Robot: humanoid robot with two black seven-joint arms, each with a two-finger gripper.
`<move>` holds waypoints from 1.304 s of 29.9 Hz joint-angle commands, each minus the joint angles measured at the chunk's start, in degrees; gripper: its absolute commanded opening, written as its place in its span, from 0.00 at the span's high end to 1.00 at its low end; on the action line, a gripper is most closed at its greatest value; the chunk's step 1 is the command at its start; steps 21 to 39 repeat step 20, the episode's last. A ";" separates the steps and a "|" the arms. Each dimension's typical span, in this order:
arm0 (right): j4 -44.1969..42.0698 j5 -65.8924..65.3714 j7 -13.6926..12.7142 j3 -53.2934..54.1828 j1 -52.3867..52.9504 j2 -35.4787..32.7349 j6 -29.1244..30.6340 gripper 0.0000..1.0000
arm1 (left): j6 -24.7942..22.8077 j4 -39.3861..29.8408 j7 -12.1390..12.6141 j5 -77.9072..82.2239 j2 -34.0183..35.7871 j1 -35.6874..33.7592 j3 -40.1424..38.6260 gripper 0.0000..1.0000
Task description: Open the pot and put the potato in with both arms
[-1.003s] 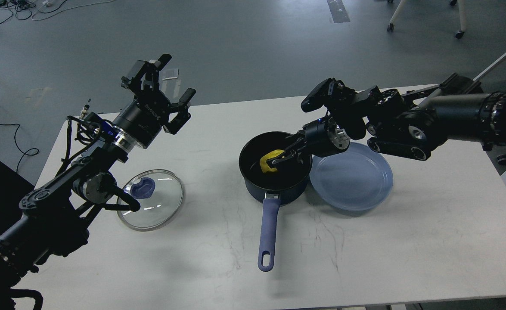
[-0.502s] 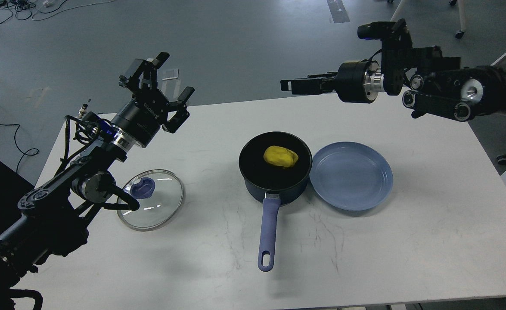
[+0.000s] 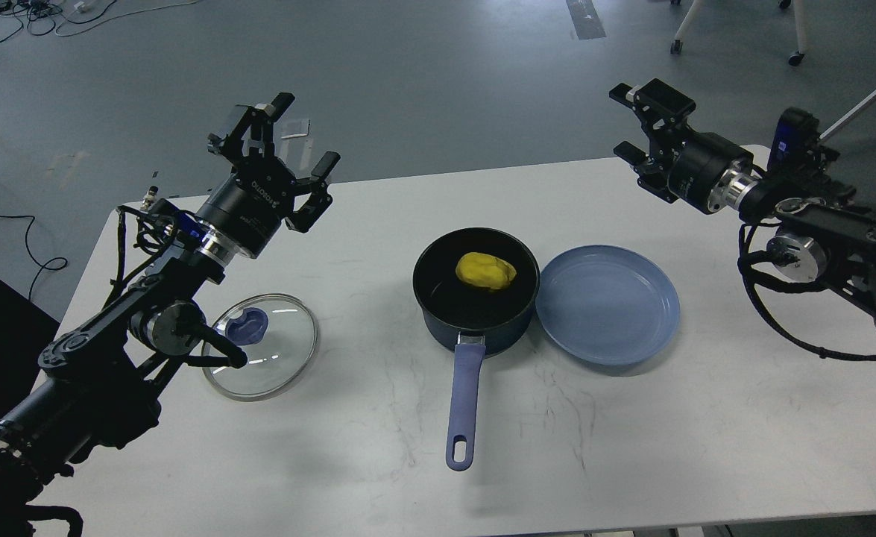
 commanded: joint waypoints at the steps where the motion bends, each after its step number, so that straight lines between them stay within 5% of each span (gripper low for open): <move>1: -0.71 2.09 0.01 4.80 -5.61 -0.14 5.16 0.01 | -0.10 0.01 0.00 0.00 -0.58 0.98 0.01 0.02; 7: -3.08 3.58 0.01 6.57 -8.87 -0.23 14.92 0.01 | -0.10 0.18 0.00 0.00 -1.64 1.51 0.01 0.02; 39: -2.83 3.67 0.01 8.76 -10.18 -0.31 13.43 0.00 | -0.19 0.18 0.00 0.00 -1.72 2.12 0.01 0.02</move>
